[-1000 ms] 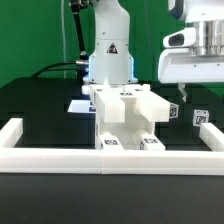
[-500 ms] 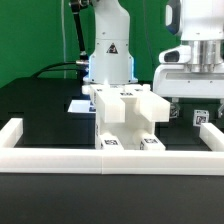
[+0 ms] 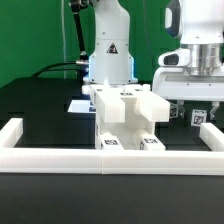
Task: Assemble chair
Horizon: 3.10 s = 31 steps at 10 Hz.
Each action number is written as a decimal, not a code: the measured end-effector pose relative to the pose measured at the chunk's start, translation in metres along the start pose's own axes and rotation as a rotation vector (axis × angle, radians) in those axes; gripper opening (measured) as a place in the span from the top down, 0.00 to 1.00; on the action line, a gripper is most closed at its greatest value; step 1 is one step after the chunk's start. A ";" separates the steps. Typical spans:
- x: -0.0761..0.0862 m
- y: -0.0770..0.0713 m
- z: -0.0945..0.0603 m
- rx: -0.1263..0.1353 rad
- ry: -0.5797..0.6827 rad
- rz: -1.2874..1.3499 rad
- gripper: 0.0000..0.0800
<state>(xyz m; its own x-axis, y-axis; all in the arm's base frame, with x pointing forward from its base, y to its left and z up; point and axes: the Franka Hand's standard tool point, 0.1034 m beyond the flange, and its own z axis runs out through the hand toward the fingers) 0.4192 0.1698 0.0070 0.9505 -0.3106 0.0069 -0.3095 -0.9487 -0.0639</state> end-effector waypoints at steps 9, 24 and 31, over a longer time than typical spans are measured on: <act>0.035 0.014 -0.059 0.033 -0.025 0.003 0.64; 0.153 0.067 -0.133 0.069 -0.009 -0.217 0.64; 0.187 0.092 -0.128 0.006 0.042 -0.453 0.64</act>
Offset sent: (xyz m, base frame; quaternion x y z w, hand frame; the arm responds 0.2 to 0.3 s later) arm 0.0000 0.0000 0.0000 0.0000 0.0000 0.0000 1.0000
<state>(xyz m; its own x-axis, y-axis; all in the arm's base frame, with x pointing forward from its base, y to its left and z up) 0.5652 0.0170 0.1301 0.9881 0.1337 0.0764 0.1378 -0.9891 -0.0511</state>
